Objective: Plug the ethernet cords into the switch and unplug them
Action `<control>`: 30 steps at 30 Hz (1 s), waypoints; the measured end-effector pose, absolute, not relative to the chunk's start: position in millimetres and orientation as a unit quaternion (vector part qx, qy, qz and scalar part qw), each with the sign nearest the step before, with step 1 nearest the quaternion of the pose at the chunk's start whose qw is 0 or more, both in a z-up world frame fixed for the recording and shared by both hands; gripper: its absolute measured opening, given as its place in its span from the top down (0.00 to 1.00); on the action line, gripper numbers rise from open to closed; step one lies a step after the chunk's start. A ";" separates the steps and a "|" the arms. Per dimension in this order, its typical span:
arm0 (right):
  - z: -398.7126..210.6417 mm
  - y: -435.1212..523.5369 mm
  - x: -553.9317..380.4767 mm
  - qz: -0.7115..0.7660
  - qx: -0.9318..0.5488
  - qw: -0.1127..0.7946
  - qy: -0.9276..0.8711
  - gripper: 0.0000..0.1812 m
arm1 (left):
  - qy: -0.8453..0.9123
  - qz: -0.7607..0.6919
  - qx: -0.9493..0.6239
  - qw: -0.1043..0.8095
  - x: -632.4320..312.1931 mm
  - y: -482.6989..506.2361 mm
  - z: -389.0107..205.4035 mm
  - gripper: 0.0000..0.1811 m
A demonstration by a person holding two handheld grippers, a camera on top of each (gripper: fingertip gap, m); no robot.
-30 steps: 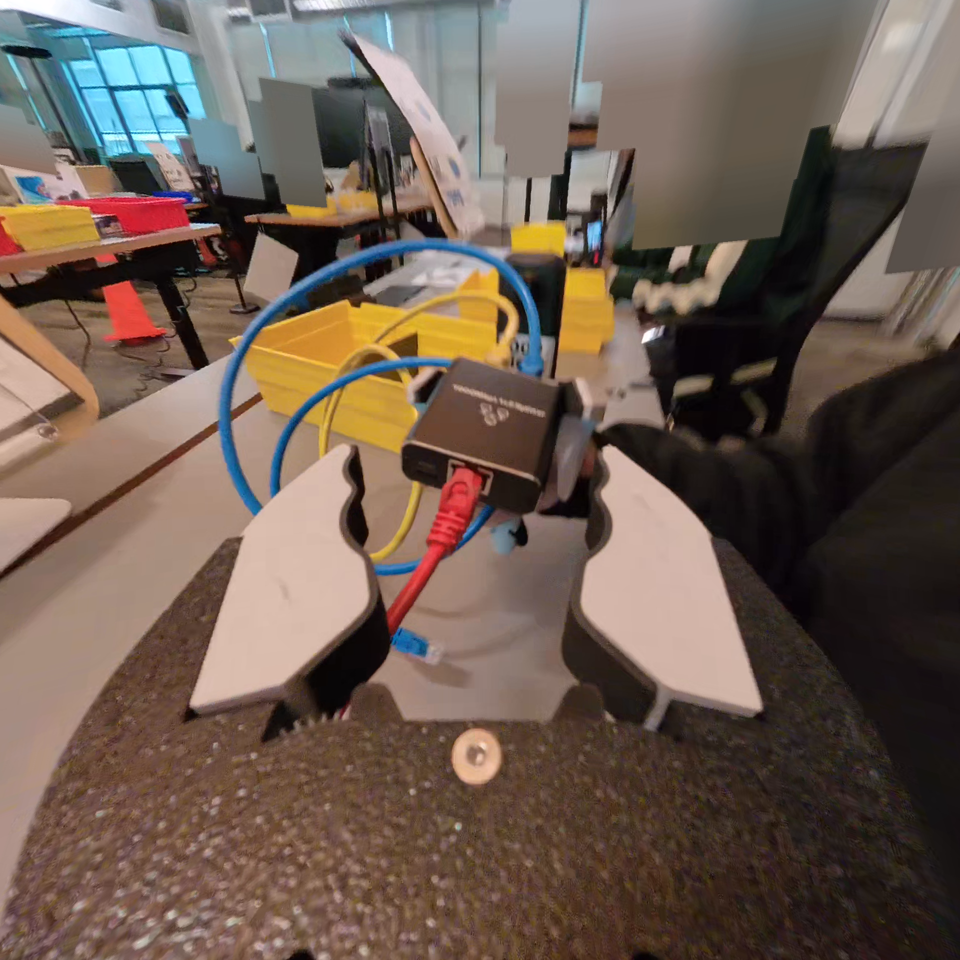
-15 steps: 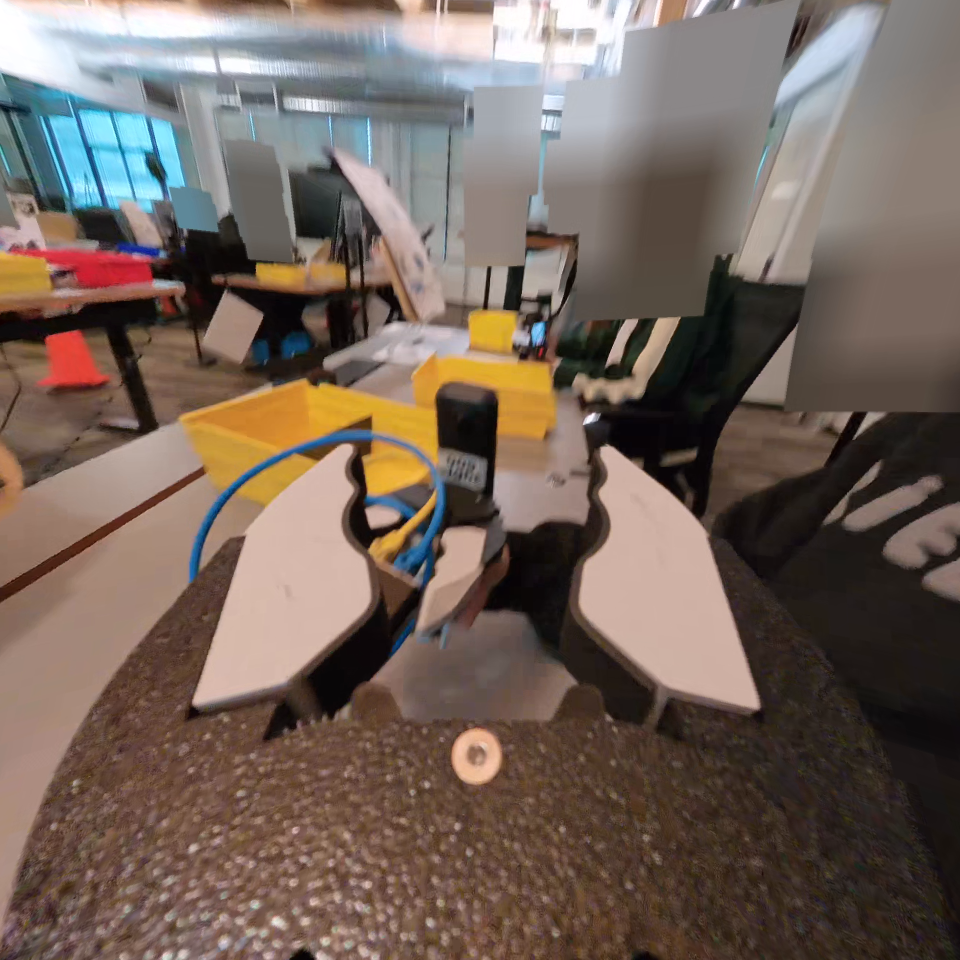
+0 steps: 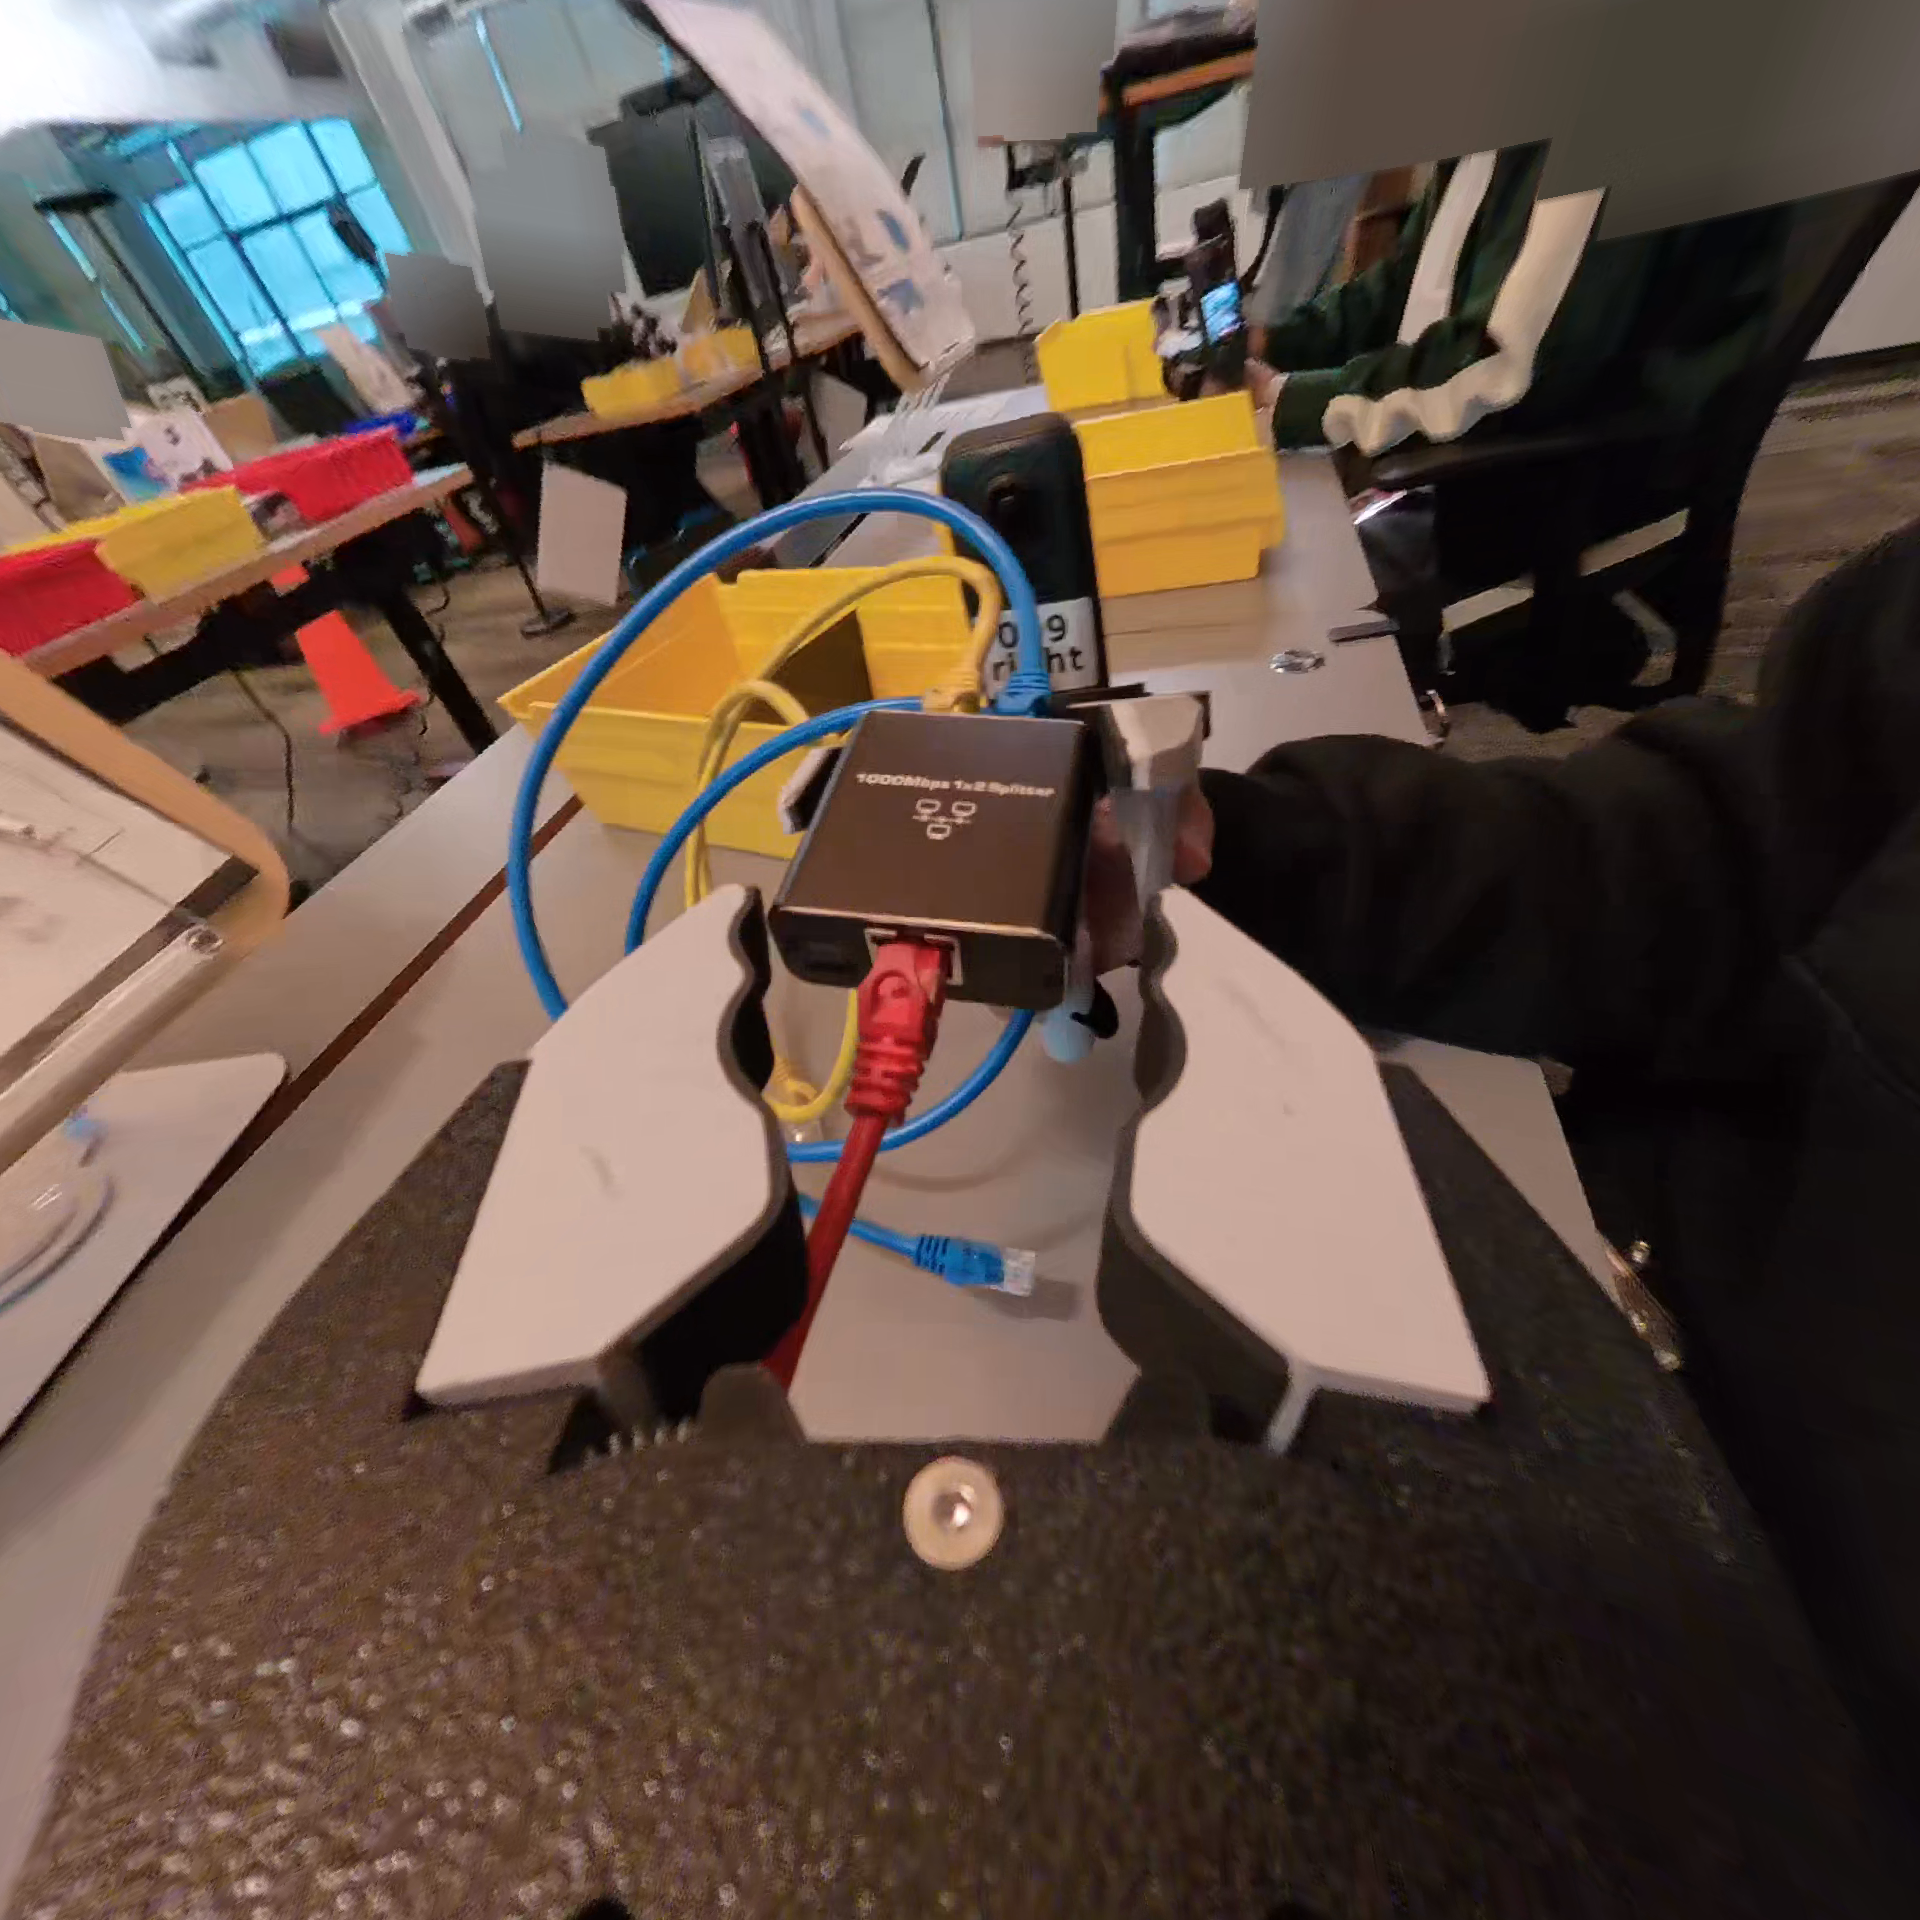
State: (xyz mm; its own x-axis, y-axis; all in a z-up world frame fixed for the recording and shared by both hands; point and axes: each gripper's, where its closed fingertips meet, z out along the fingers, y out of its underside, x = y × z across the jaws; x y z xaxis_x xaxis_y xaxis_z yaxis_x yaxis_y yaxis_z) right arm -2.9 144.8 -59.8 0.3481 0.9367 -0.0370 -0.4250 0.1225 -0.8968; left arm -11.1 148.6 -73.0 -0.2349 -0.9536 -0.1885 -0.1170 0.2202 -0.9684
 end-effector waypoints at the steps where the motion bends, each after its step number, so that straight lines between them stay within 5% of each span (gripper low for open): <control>1: -61.0 142.8 -4.6 0.496 -0.442 0.687 -0.295 0.65 | 0.634 -0.467 -0.419 0.452 -10.4 147.1 -76.3 0.63; 15: -76.5 168.0 7.8 0.469 -0.504 0.685 -0.237 0.69 | 0.580 -0.449 -0.438 0.520 0.4 163.8 -98.7 0.66; 22: -94.3 197.2 3.7 0.528 -0.619 0.571 -0.107 0.53 | 0.591 -0.242 -0.467 0.612 -7.2 207.2 -89.2 0.66; 26: -66.3 196.3 5.9 0.642 -0.530 0.554 -0.020 0.62 | 0.604 -0.181 -0.441 0.638 -2.5 207.2 -84.6 0.66; 30: -72.4 205.2 22.8 0.650 -0.520 0.552 0.038 0.82 | 0.606 -0.188 -0.439 0.636 -1.4 205.1 -87.8 0.66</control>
State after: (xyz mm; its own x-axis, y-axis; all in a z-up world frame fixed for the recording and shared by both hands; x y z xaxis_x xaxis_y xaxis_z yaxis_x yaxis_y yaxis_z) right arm 22.8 205.2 -72.4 0.1519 0.6788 -0.7184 -0.7574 -0.3871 -0.5258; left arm -1.4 205.1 -87.8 0.1948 -0.7713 -0.6059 -0.2918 0.5442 -0.7866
